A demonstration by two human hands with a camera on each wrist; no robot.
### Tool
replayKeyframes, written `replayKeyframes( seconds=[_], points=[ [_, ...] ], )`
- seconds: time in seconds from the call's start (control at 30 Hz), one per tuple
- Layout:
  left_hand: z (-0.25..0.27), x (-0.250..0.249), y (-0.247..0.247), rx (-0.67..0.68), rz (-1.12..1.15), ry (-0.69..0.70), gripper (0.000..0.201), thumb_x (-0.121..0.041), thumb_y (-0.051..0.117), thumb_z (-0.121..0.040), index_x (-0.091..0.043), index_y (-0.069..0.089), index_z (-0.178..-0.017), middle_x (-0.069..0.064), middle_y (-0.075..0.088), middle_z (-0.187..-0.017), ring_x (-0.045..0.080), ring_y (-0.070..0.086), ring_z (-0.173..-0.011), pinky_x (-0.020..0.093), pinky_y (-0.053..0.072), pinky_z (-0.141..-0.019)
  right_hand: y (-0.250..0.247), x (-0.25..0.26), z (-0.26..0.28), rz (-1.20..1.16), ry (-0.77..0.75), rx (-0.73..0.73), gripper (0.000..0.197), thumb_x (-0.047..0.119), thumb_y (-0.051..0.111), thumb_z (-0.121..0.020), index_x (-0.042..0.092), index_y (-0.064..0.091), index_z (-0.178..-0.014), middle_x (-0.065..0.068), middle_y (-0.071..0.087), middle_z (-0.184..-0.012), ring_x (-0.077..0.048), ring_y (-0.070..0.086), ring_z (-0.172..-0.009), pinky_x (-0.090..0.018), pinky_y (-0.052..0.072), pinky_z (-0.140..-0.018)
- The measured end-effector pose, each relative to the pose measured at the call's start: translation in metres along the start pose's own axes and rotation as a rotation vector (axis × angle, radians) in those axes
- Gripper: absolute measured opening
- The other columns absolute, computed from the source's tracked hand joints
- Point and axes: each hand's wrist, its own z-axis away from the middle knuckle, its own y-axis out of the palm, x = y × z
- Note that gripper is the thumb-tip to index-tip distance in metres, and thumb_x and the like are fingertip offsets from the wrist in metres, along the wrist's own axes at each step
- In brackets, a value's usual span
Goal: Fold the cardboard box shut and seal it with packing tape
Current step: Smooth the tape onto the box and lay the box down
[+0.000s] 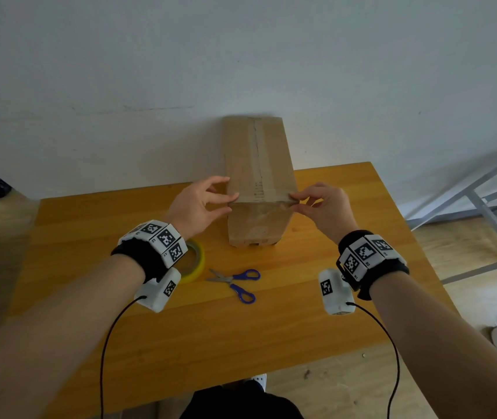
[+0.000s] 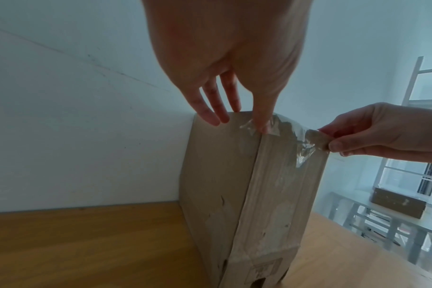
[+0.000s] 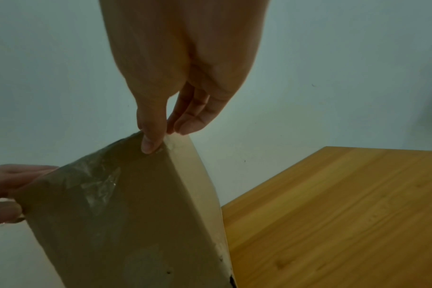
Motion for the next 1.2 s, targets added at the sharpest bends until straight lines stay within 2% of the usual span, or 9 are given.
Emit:
replayKeyframes(
  seconds=[0.2,0.27,0.37,0.5,0.63,0.8,0.97,1.07,1.2],
  points=[
    [0.000,-0.002,-0.004,0.011,-0.018,0.041,0.036,-0.012,0.067,-0.080,-0.025,0.065,-0.113,0.000,0.051,-0.135,0.020,0.053,-0.105,0.036,0.046,-0.092,0.004,0.004,0.001,0.102,-0.037,-0.036,0.017,0.015,0.078,-0.074,0.019,0.074,-0.090,0.002,0.061,-0.090,-0.015,0.054,-0.077,-0.032,0.051,-0.069],
    [0.000,-0.002,-0.006,0.028,-0.015,0.036,0.035,-0.011,0.065,-0.082,-0.026,0.065,-0.113,0.000,0.051,-0.136,0.020,0.053,-0.110,0.036,0.046,-0.095,0.007,0.007,0.001,0.181,-0.091,-0.063,0.013,0.020,0.079,-0.073,0.015,0.072,-0.083,0.000,0.059,-0.090,-0.016,0.053,-0.078,-0.033,0.049,-0.063],
    [0.000,0.001,-0.008,0.070,-0.025,0.037,0.041,-0.001,0.060,-0.084,-0.026,0.063,-0.116,0.001,0.048,-0.138,0.021,0.049,-0.122,0.038,0.043,-0.102,0.013,0.015,0.000,0.317,-0.172,-0.064,0.023,0.024,0.079,-0.072,0.008,0.064,-0.079,0.001,0.054,-0.088,-0.014,0.047,-0.079,-0.028,0.041,-0.058],
    [0.001,0.004,-0.015,0.101,-0.017,-0.016,0.051,0.011,0.050,-0.085,-0.025,0.061,-0.119,-0.002,0.045,-0.142,0.015,0.041,-0.130,0.021,0.032,-0.103,0.021,0.025,-0.004,0.364,-0.218,-0.025,0.030,0.027,0.080,-0.071,0.008,0.059,-0.080,-0.002,0.057,-0.085,-0.018,0.049,-0.079,-0.030,0.043,-0.064],
    [0.003,0.007,-0.018,0.118,-0.018,-0.017,0.049,0.009,0.049,-0.087,-0.025,0.060,-0.121,-0.001,0.043,-0.144,0.015,0.038,-0.133,0.017,0.029,-0.101,0.028,0.035,-0.006,0.460,-0.226,-0.009,0.035,0.034,0.079,-0.070,0.011,0.055,-0.082,-0.001,0.058,-0.086,-0.020,0.049,-0.081,-0.030,0.036,-0.073],
    [0.003,0.004,-0.016,0.123,0.017,-0.002,0.046,0.006,0.050,-0.089,-0.025,0.060,-0.122,-0.002,0.044,-0.143,0.019,0.052,-0.119,0.024,0.044,-0.093,0.041,0.046,-0.005,0.493,-0.260,0.017,0.034,0.036,0.077,-0.071,0.014,0.053,-0.082,0.000,0.056,-0.085,-0.016,0.045,-0.079,-0.027,0.034,-0.071],
    [0.000,0.006,-0.011,0.089,0.098,-0.010,0.041,0.001,0.054,-0.088,-0.021,0.059,-0.123,-0.003,0.050,-0.139,0.014,0.046,-0.127,0.022,0.036,-0.102,0.060,0.054,-0.001,0.458,-0.272,-0.008,0.036,0.038,0.077,-0.071,0.016,0.049,-0.077,0.000,0.053,-0.079,-0.016,0.043,-0.073,-0.030,0.038,-0.068],
    [0.000,0.004,-0.009,0.072,0.132,-0.010,0.036,0.001,0.055,-0.087,-0.017,0.060,-0.118,-0.003,0.055,-0.132,0.012,0.052,-0.119,0.026,0.043,-0.100,0.070,0.060,0.001,0.452,-0.269,-0.027,0.037,0.042,0.075,-0.072,0.018,0.046,-0.075,-0.001,0.054,-0.077,-0.017,0.043,-0.072,-0.030,0.038,-0.067],
    [0.000,0.000,-0.009,0.071,0.155,-0.013,0.023,-0.002,0.061,-0.084,-0.013,0.059,-0.104,-0.002,0.057,-0.130,0.013,0.057,-0.111,0.023,0.046,-0.092,0.078,0.067,0.003,0.454,-0.238,-0.042,0.035,0.042,0.073,-0.075,0.014,0.051,-0.078,-0.005,0.059,-0.083,-0.024,0.052,-0.078,-0.034,0.041,-0.072]
  ],
)
